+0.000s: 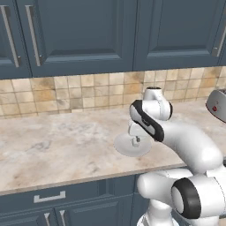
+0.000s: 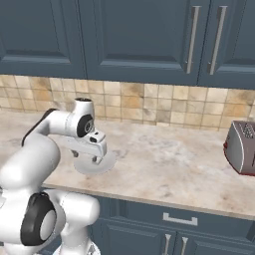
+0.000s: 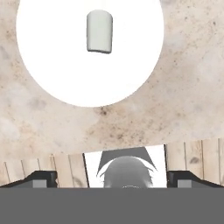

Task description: Pick up the marshmallow and place it in the cup of hot chocolate on the dining counter.

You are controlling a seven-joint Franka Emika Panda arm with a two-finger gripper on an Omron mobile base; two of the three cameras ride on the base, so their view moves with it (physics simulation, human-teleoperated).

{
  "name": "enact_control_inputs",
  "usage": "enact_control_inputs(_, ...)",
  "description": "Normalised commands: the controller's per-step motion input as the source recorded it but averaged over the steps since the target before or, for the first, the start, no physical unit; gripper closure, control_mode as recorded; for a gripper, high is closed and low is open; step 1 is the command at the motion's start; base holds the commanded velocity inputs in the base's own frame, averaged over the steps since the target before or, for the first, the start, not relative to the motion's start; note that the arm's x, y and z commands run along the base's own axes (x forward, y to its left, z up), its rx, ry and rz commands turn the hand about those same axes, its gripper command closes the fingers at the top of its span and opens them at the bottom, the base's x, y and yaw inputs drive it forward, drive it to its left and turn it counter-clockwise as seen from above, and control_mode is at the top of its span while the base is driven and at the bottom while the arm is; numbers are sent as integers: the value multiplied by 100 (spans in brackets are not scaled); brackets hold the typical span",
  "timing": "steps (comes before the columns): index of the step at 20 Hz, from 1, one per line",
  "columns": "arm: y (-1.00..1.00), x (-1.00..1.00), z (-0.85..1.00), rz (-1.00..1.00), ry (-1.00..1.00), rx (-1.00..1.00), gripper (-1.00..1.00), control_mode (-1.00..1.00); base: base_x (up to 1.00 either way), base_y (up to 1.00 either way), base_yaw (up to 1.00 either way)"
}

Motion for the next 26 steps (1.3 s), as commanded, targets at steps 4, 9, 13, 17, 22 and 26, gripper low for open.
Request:
enact_control_inputs(4,0,30,-32,0,0,-1,-100,-100,0,0,0)
enact_control_inputs(9,0,33,-31,0,0,-1,-100,-100,0,0,0)
enact_control_inputs(13,0,32,-23,0,0,0,-100,-100,0,0,0)
enact_control_inputs(17,0,33,-19,0,0,0,-100,-100,0,0,0)
enact_control_inputs(22,0,26,-20,0,0,0,-100,-100,0,0,0)
enact_control_inputs(26,0,4,-16,0,0,0,-100,-100,0,0,0)
